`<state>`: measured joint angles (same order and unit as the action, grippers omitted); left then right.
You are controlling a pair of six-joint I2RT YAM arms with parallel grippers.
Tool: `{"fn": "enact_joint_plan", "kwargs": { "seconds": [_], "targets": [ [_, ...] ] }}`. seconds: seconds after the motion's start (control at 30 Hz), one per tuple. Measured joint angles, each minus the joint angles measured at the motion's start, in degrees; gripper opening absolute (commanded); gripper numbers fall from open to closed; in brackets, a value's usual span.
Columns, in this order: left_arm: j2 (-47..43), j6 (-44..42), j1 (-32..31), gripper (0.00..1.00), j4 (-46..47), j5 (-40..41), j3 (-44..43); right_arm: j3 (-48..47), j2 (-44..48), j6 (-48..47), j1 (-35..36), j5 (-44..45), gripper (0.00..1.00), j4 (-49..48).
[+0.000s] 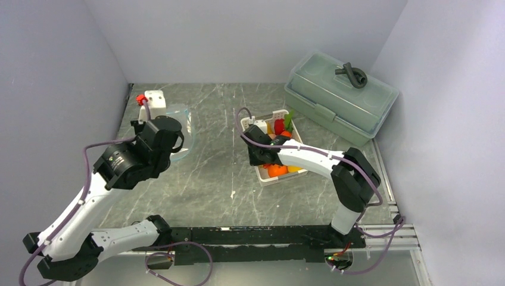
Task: Place the food in the zip-top bag and seal the zipper
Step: Move the bin to the center of the board, then pick up the fake fruit from the bin.
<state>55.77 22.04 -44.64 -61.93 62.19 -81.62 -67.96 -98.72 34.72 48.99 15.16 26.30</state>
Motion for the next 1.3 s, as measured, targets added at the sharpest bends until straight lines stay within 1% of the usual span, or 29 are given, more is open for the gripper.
{"fn": "enact_joint_plan", "kwargs": {
  "seconds": [0.27,0.43,0.53,0.67,0.8,0.87,0.97,1.1,1.3],
  "targets": [
    [3.9,2.1,0.0,0.0,0.2,-2.5,1.4,3.7,2.9,1.0,-2.4,0.2,0.0,-1.1],
    [7.9,4.5,0.0,0.0,0.2,-5.0,2.4,4.6,4.0,0.9,-3.0,0.4,0.0,-1.1],
    [10.6,5.8,0.0,0.0,0.3,-6.9,2.7,4.7,4.6,0.7,-3.0,0.4,0.03,-0.9],
    [13.4,6.4,0.0,0.0,1.5,-9.8,3.2,4.7,5.4,0.1,-3.1,0.3,0.11,-0.5],
    [15.7,6.6,0.0,0.0,2.6,-12.0,3.4,4.4,6.2,-0.5,-3.1,0.3,0.27,0.4],
    [17.0,6.8,0.0,0.0,3.6,-13.1,3.6,4.0,6.4,-0.8,-3.1,0.3,0.29,0.6],
    [18.8,7.2,0.0,0.0,4.7,-14.3,3.9,3.6,6.5,-0.9,-3.1,0.3,0.36,0.7],
    [20.2,7.2,0.0,0.0,5.4,-15.0,4.2,3.3,6.5,-1.2,-3.1,0.3,0.4,0.7],
    [20.9,7.2,0.2,0.0,6.0,-15.6,4.2,3.0,7.7,-2.3,-3.2,0.7,0.42,1.5]
  ]
}}
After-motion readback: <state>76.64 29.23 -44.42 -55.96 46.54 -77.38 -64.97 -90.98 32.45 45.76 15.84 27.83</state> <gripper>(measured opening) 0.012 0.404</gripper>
